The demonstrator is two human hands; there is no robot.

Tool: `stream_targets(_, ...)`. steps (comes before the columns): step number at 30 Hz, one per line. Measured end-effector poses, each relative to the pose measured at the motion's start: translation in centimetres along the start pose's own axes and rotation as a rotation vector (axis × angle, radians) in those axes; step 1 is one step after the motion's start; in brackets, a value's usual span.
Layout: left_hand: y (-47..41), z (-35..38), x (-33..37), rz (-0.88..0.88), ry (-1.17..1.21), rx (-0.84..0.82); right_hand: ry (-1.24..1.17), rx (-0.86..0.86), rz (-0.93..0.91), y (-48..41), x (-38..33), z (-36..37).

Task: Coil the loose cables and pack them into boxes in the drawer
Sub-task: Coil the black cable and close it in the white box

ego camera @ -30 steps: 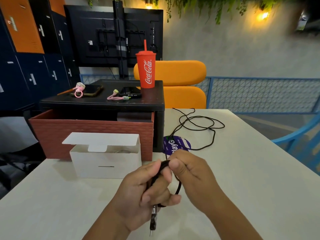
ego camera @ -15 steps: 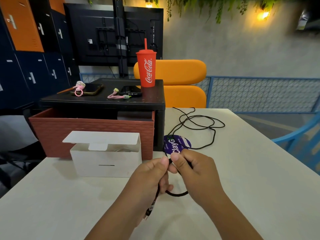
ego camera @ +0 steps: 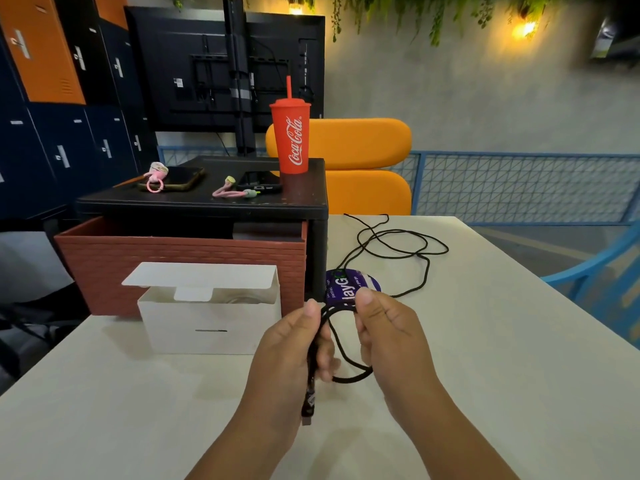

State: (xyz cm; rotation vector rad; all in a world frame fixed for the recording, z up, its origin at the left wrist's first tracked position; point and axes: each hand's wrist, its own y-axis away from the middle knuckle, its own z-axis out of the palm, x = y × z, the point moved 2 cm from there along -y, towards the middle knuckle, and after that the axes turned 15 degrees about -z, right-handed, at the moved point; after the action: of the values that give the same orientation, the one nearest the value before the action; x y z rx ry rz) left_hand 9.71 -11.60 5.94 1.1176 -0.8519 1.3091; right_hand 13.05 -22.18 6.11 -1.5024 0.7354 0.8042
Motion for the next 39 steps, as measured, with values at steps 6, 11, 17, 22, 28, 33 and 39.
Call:
stream_targets(6, -0.3, -0.5, -0.7, 0.443, -0.442, 0.198, 0.027, 0.074, -0.027, -0.2, -0.1, -0.3)
stream_targets(11, -0.4, -0.6, -0.9, 0.579, -0.66, 0.38, 0.081, 0.044, -0.058, 0.1, 0.1, 0.0)
stream_targets(17, -0.8, -0.7, -0.5, 0.249, -0.226, 0.322, 0.051, -0.082, -0.093, 0.4, 0.3, 1.0)
stream_targets(22, -0.4, -0.6, 0.3, -0.069, 0.291, 0.089, 0.041, -0.133, -0.124, 0.5, 0.2, 1.4)
stream_targets(28, 0.2, -0.6, 1.0, -0.259, 0.482, -0.224, -0.049, -0.086, -0.135, 0.5, -0.2, 1.1)
stream_targets(33, 0.5, 0.0, 0.9, -0.272, 0.553, -0.3, -0.149, -0.053, -0.056, 0.6, -0.3, 1.2)
stream_targets(39, 0.2, -0.6, 1.1, -0.213, 0.707, -0.211, -0.137, -0.136, -0.106, 1.3, 0.0, 2.6)
